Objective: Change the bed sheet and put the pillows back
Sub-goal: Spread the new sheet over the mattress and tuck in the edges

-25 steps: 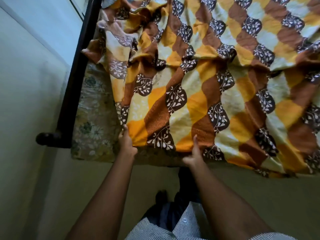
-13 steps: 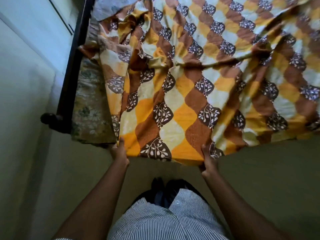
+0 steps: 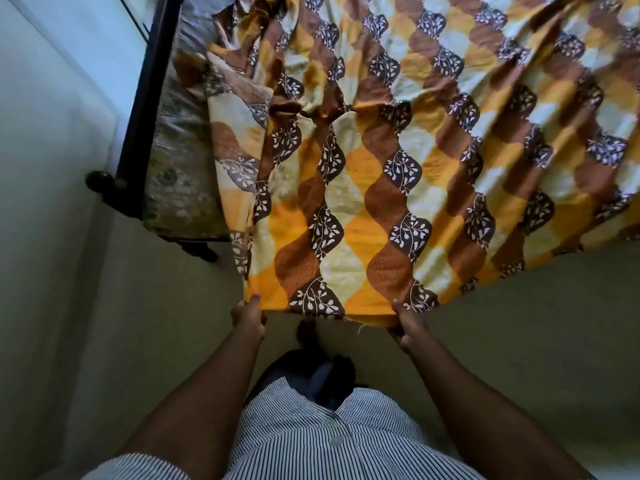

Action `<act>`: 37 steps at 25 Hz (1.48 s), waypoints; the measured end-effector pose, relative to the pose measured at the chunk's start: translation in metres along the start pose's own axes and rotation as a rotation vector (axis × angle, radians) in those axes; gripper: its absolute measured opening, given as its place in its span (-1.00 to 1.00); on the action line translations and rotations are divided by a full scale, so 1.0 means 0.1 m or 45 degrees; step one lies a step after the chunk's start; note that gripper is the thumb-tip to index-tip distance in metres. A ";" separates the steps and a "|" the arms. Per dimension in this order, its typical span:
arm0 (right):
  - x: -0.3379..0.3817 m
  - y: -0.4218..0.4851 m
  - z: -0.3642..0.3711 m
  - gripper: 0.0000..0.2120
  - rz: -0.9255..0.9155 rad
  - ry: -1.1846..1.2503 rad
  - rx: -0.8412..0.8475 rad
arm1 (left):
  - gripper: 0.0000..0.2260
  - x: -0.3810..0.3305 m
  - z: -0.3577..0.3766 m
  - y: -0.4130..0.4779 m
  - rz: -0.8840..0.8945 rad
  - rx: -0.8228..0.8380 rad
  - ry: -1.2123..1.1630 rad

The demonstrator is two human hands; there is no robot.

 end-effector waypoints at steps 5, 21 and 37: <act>-0.12 0.01 0.14 -0.84 0.032 -0.241 0.153 | -0.81 0.03 0.05 -0.09 -0.088 0.232 0.105; 1.70 -0.67 3.09 -0.81 -0.660 -0.535 0.587 | -0.73 -2.21 0.75 0.71 0.509 0.273 0.278; 1.90 -0.75 5.90 -0.59 -1.606 -1.443 1.074 | -0.57 -3.70 1.38 1.71 0.218 0.005 -0.166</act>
Point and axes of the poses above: each hand's wrist, its own y-axis towards the middle knuckle, its own z-axis out of the palm, x = y × z, the point moved 4 cm from there along y, towards the middle knuckle, and after that the axes turned 11 degrees about -x, right-handed, at the moved point
